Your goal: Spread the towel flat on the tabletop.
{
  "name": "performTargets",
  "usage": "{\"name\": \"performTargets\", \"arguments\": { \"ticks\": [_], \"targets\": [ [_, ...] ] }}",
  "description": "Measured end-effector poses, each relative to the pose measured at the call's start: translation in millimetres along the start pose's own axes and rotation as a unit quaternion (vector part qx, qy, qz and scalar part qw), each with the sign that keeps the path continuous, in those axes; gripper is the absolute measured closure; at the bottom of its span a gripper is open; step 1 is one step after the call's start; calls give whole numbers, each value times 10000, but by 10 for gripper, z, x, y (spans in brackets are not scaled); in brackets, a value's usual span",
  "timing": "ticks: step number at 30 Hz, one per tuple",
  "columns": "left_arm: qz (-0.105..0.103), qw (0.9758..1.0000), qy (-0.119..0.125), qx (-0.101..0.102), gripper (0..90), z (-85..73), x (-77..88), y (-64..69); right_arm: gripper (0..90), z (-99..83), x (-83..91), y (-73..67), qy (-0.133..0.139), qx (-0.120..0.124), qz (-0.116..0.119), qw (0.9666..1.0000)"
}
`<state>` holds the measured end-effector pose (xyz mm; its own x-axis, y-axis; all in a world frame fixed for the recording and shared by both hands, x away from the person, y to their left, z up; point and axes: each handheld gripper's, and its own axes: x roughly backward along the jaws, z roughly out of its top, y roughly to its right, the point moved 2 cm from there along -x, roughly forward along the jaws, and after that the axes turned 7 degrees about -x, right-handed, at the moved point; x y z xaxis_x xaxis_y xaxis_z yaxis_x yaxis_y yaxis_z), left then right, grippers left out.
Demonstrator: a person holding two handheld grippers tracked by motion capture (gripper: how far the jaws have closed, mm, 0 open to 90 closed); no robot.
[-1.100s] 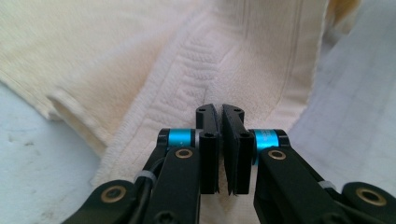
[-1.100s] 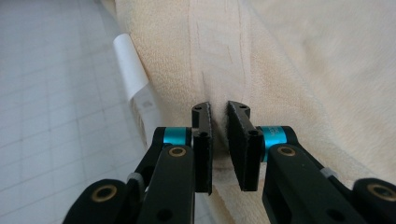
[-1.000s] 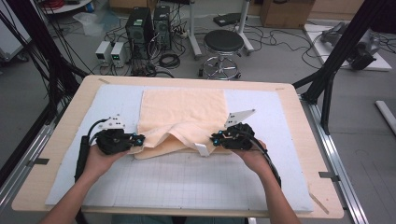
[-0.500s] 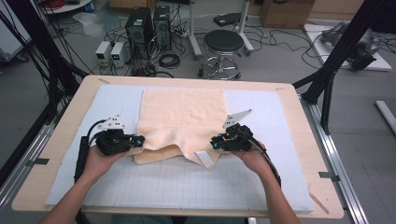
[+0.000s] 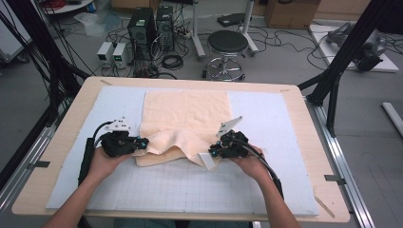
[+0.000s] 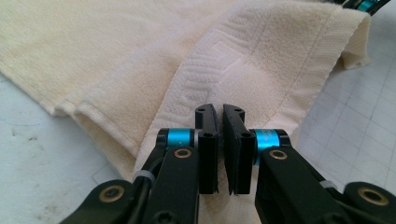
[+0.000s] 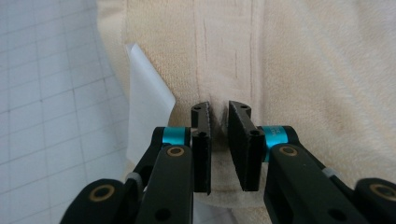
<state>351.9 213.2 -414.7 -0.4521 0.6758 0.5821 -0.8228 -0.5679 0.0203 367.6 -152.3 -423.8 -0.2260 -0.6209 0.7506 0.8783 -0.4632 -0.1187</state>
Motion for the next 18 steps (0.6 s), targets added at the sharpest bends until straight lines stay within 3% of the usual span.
{"name": "performTargets", "arguments": {
  "ticks": [7, 18],
  "targets": [
    [51, 9997, 239, 97, 842, 21, 121, -21, 835, 23, 227, -6, 425, -63, 128, 9990],
    [-32, 9993, 363, 108, 844, 61, 201, 44, 864, -7, 351, -2, 512, -293, 277, 9979]
  ]
}}
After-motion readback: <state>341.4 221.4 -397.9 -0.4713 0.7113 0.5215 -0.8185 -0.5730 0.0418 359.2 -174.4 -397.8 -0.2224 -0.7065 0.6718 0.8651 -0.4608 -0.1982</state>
